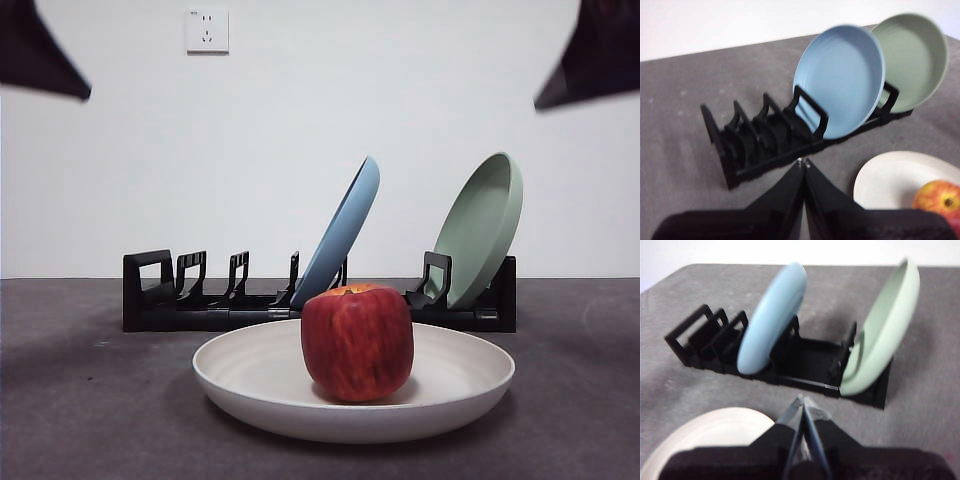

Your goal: Take the yellow plate from the plate rack,put the plate on the table,take the apple from the table,put the apple in the plate

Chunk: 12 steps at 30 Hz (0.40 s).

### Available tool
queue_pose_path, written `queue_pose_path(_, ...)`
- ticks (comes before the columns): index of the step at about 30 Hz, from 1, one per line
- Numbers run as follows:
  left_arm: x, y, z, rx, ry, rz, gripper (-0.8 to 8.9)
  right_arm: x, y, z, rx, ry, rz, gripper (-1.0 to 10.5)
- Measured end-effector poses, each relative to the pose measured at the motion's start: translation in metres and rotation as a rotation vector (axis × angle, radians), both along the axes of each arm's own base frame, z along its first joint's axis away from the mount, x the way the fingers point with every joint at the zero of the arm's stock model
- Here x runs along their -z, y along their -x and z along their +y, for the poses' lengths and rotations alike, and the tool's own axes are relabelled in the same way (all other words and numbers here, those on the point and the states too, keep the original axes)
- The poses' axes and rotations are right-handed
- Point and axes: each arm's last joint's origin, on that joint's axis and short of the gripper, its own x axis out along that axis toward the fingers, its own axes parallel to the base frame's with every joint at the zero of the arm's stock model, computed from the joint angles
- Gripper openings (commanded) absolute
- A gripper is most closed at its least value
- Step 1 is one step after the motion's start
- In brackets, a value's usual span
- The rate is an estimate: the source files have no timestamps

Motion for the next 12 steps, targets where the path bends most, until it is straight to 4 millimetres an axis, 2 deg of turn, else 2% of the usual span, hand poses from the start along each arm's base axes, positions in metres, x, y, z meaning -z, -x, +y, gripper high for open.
queue_pose_path(4, 0.027, 0.009, 0.001, -0.007, 0.012, 0.022, -0.09, 0.035, 0.013, -0.001, 0.023, 0.007, 0.043, -0.2)
queue_pose_path(6, 0.035, 0.012, 0.002, -0.019, 0.017, 0.033, -0.09, 0.046, 0.018, 0.000, 0.014, 0.009, 0.065, -0.2)
queue_pose_path(12, 0.041, 0.014, 0.001, -0.021, 0.026, 0.040, 0.00, 0.050, 0.023, 0.004, -0.012, 0.000, 0.078, 0.0)
